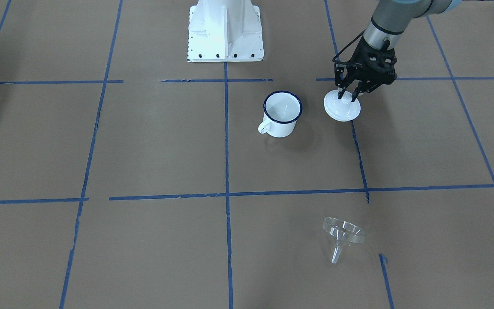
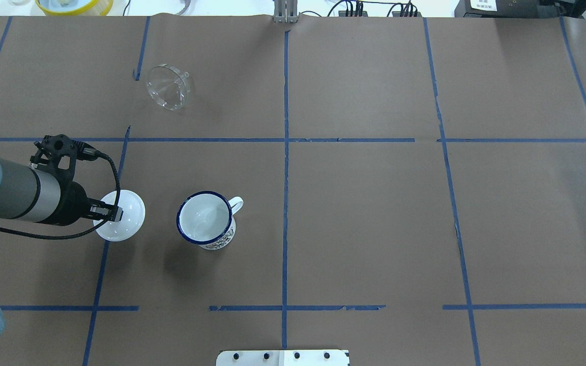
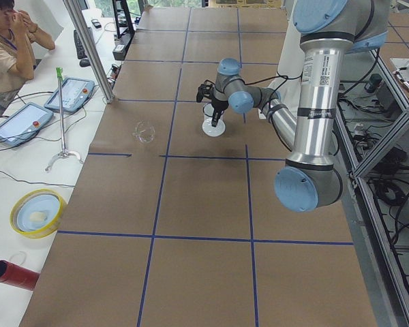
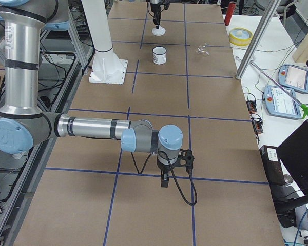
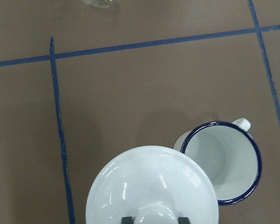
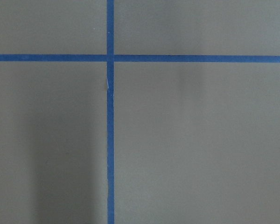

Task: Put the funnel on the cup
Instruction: 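Grasp the white lid with the left gripper and lift it off the mug, then set the white lid down beside the mug and open the left gripper, then move the left gripper to the clear glass funnel, then grasp the glass funnel by its stem with the left gripper and lift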

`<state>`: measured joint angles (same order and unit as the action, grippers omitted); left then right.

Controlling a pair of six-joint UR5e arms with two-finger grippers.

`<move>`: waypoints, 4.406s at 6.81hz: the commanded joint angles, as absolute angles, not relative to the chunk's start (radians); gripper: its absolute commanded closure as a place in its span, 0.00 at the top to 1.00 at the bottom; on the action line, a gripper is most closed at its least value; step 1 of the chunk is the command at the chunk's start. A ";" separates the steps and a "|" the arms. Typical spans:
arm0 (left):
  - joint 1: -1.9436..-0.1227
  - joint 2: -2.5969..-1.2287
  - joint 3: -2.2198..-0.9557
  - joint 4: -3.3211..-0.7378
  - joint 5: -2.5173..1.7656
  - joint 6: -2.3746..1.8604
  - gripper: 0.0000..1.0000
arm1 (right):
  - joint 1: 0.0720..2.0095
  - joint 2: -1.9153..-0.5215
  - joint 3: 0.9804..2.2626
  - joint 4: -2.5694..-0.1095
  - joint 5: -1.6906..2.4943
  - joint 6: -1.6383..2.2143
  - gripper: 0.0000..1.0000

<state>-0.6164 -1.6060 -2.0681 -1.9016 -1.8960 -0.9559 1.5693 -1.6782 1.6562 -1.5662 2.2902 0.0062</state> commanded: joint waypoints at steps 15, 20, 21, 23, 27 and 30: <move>-0.676 -1.753 -1.991 -1.940 -1.885 -1.058 1.00 | 1.569 -1.678 1.657 -1.566 2.290 0.006 1.00; -0.718 -1.986 -1.669 -2.268 -1.582 -2.055 1.00 | 1.569 -1.678 1.657 -1.566 2.290 0.006 1.00; -0.716 -2.069 -1.552 -2.317 -1.527 -2.145 1.00 | 1.569 -1.678 1.657 -1.566 2.290 0.006 1.00; -0.710 -2.111 -1.386 -2.458 -1.474 -2.180 1.00 | 1.569 -1.678 1.657 -1.566 2.290 0.006 1.00; -0.782 -2.111 -1.249 -2.535 -1.474 -2.145 1.00 | 1.569 -1.678 1.657 -1.566 2.290 0.006 1.00; -0.782 -2.143 -1.188 -2.580 -1.476 -2.092 0.86 | 1.569 -1.678 1.657 -1.566 2.290 0.006 1.00</move>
<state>-0.7817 -2.1250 -1.2062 -2.5745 -1.4746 -2.0969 1.5693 -1.6782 1.6567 -1.5662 2.2902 0.0061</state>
